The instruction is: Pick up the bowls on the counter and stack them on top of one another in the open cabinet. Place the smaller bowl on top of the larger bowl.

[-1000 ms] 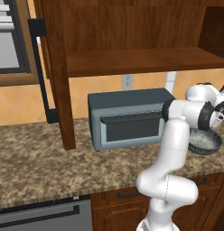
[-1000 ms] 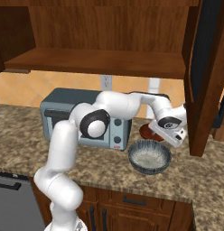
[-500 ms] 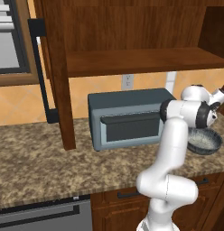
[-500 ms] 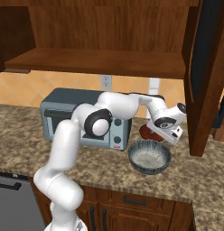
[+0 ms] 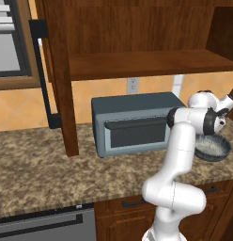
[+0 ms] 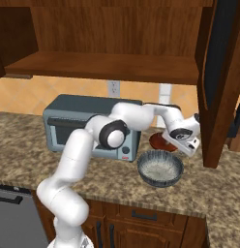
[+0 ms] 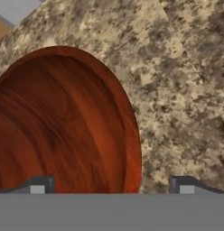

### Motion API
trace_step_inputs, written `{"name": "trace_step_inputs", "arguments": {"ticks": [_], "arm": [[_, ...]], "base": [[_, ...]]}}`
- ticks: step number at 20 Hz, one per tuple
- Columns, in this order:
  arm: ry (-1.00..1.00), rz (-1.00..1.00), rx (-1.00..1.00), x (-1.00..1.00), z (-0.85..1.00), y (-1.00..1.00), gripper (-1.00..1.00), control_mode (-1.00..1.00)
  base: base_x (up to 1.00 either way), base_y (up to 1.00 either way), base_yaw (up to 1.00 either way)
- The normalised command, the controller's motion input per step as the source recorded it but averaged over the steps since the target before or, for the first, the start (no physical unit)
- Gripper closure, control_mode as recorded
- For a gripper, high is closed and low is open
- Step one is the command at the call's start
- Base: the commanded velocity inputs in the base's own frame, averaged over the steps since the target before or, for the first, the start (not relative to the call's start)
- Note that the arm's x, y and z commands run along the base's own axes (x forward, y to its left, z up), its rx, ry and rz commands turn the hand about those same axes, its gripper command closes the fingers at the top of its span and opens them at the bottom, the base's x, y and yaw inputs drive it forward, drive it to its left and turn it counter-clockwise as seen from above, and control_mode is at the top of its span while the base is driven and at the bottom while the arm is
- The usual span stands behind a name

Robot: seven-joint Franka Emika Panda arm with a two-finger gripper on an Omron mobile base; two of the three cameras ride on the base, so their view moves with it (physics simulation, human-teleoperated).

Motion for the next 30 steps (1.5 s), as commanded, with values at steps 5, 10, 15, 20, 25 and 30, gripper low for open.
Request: {"name": "trace_step_inputs", "arguments": {"ticks": [5,10,15,20,25,30], "arm": [[-0.01,0.00,0.00,0.21,-0.17,0.00,-1.00,-1.00],[0.00,0.00,0.00,0.14,-0.05,0.02,1.00,-1.00],[0.00,0.00,0.00,0.00,0.00,0.00,1.00,-1.00],[-0.15,-0.01,0.00,-0.11,0.39,-0.03,1.00,-1.00],[-0.32,-0.04,0.00,-0.26,0.98,-0.10,1.00,-1.00],[-0.16,-0.03,0.01,-0.70,0.75,-0.12,1.00,-1.00]], "base": [[0.00,0.00,0.00],[0.00,0.00,0.00],[0.00,0.00,0.00],[0.00,0.00,0.00],[0.00,0.00,0.00],[0.00,0.00,0.00]]}}
